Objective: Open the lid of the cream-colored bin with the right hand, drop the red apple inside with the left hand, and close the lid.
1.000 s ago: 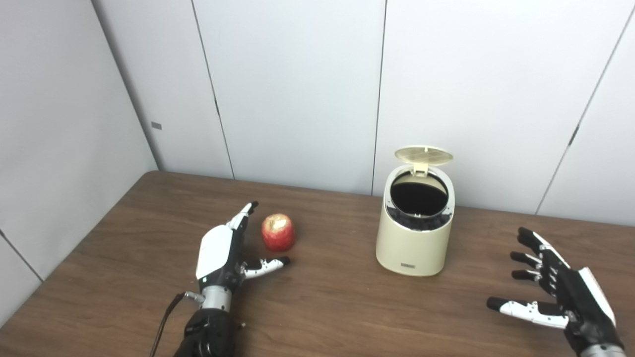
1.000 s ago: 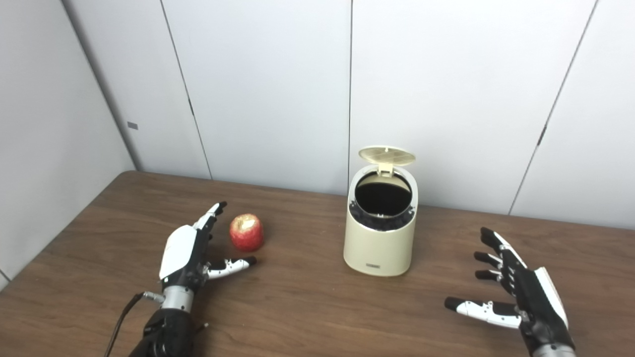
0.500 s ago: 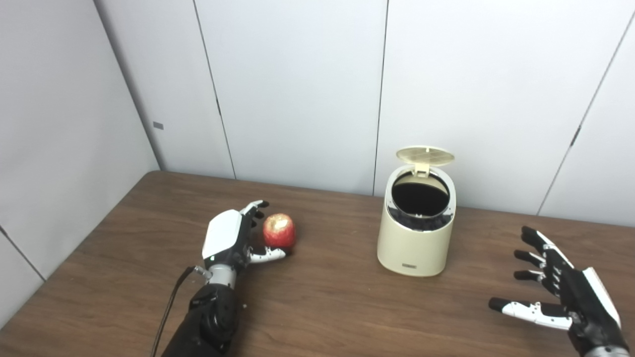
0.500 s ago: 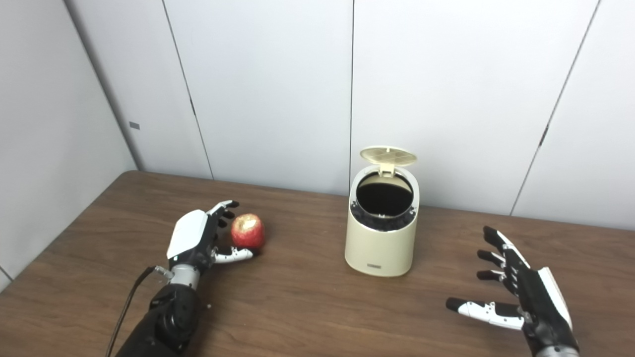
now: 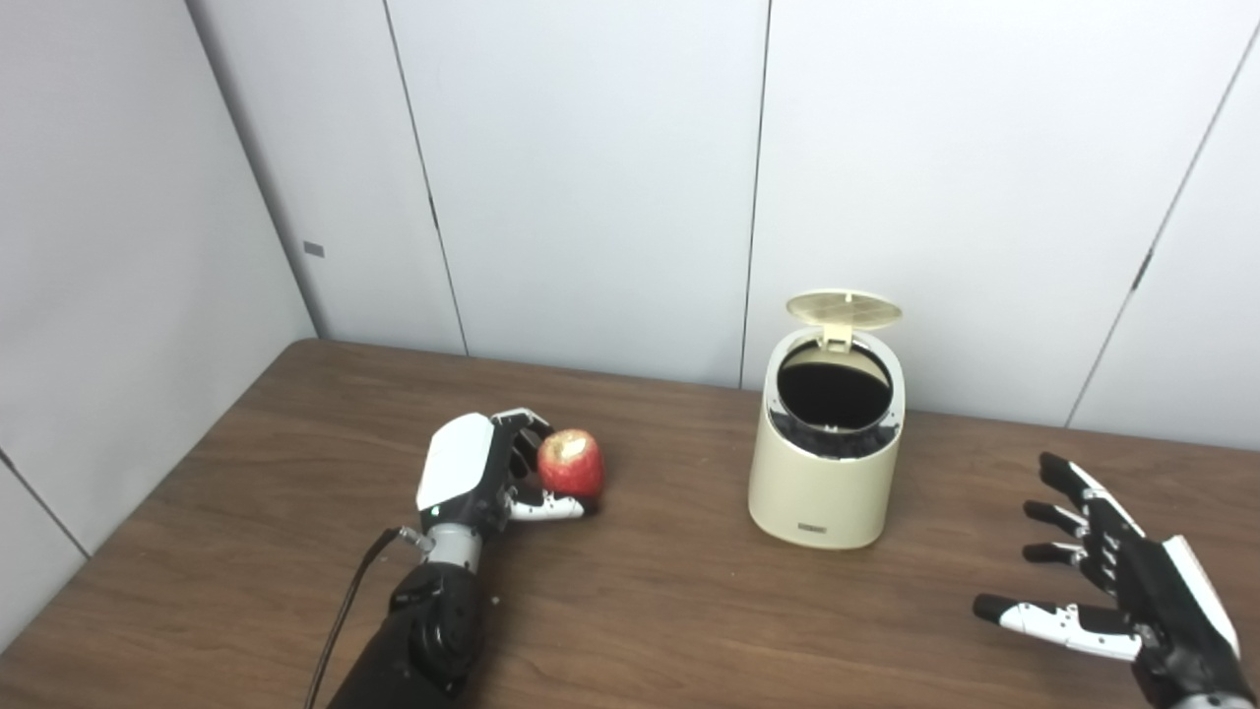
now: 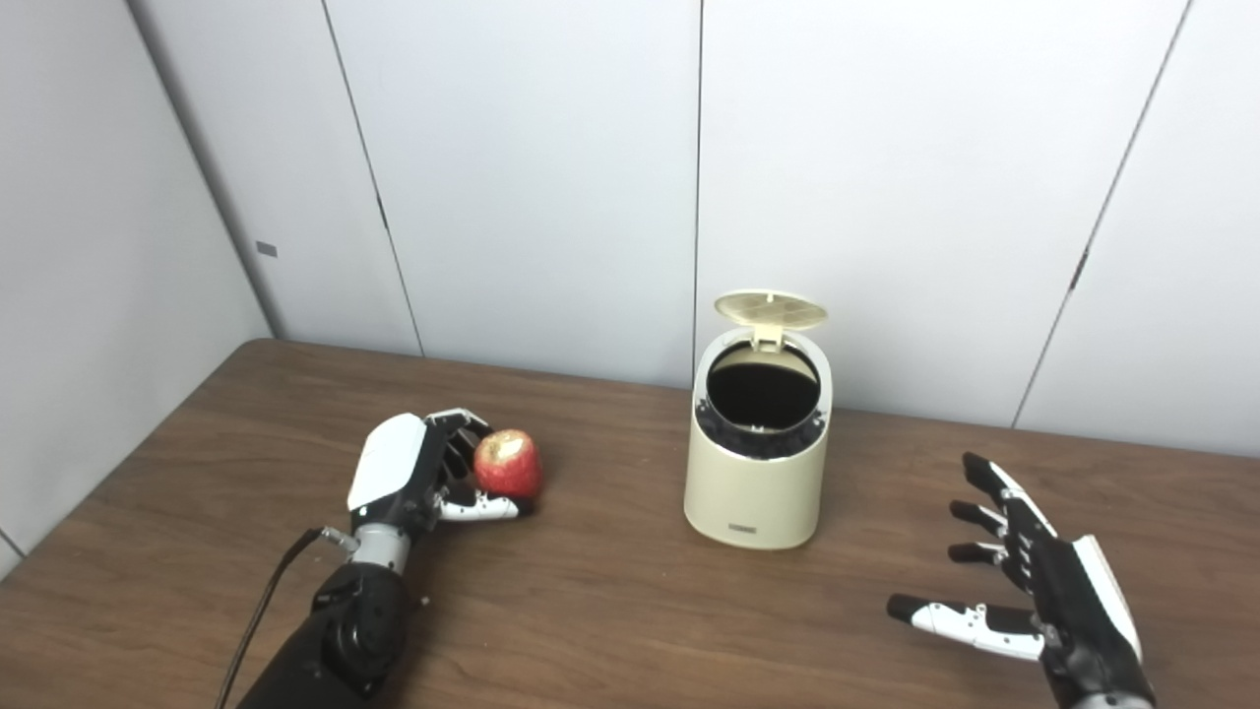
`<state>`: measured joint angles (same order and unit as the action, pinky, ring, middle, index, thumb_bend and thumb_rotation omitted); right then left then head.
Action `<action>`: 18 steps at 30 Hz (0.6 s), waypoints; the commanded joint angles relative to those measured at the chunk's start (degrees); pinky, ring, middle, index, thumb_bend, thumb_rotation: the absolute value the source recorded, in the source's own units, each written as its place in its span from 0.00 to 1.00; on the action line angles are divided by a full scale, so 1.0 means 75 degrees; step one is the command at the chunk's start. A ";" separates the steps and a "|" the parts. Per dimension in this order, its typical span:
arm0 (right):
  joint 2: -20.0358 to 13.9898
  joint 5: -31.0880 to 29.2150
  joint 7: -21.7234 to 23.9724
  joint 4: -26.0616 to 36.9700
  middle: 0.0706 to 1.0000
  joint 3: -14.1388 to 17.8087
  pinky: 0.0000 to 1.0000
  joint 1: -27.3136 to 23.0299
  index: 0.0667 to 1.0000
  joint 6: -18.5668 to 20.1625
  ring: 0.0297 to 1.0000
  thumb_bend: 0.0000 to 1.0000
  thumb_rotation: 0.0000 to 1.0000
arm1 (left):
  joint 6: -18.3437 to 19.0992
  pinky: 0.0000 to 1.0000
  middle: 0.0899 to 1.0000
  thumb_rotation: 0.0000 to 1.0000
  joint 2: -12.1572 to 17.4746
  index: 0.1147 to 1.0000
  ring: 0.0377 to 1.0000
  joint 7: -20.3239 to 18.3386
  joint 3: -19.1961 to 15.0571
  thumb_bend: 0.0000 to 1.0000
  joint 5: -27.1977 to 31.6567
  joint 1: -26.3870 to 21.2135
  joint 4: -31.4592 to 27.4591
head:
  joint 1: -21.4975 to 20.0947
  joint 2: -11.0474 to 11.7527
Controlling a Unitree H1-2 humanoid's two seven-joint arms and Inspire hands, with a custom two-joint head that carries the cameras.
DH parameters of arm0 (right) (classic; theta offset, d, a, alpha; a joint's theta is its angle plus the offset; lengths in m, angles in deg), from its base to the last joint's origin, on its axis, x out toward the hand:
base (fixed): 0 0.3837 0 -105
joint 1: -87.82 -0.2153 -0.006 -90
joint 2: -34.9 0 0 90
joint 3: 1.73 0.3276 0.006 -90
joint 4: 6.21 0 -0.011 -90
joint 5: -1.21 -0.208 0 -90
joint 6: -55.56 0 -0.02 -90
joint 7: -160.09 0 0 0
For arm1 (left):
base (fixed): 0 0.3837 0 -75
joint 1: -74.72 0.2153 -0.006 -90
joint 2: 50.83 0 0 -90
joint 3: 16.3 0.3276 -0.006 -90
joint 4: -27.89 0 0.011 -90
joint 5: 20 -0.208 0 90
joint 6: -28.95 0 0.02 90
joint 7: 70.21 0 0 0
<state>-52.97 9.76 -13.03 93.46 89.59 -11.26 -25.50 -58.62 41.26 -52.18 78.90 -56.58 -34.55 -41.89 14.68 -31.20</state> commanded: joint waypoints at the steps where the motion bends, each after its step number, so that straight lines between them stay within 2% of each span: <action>1: -0.0089 -0.0052 -0.0027 0.0179 0.92 0.0034 0.66 -0.0227 0.90 -0.0144 0.83 0.70 0.00 | -0.0173 0.36 0.39 0.00 -0.0055 0.44 0.42 0.0036 0.0117 0.53 0.0059 -0.0048 -0.0046 | 0.0003 -0.0002; 6: -0.0105 0.0125 -0.0074 0.0145 0.91 -0.0055 0.66 -0.0202 0.89 -0.0154 0.83 0.71 0.01 | -0.0562 0.33 0.40 0.00 -0.0147 0.43 0.41 0.0619 0.0132 0.53 -0.0074 -0.0015 -0.0251 | -0.0254 0.0055; 12: -0.0067 0.0024 -0.0047 -0.0035 0.92 -0.0069 0.68 -0.0186 0.90 -0.0321 0.84 0.72 0.02 | -0.0906 0.29 0.39 0.00 -0.0256 0.44 0.40 0.1050 0.0135 0.53 -0.0226 -0.0016 -0.0847 | -0.0662 0.0126; 15: -0.0059 0.0082 -0.0079 -0.0113 0.92 -0.0106 0.68 -0.0183 0.90 -0.0382 0.83 0.73 0.04 | -0.1106 0.27 0.39 0.00 -0.0301 0.44 0.39 0.1168 0.0135 0.53 -0.0294 -0.0093 -0.1249 | -0.0916 0.0150; 18: -0.0056 0.0270 -0.0167 -0.0200 0.92 -0.0168 0.65 -0.0193 0.89 -0.0466 0.82 0.74 0.07 | -0.1097 0.28 0.39 0.00 -0.0389 0.44 0.39 0.1085 0.0137 0.53 -0.0351 -0.0210 -0.1786 | -0.1136 0.0196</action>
<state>-52.95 11.28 -13.16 91.14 88.36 -11.12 -26.05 -65.32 38.33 -45.38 80.18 -58.24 -32.74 -52.41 6.69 -29.80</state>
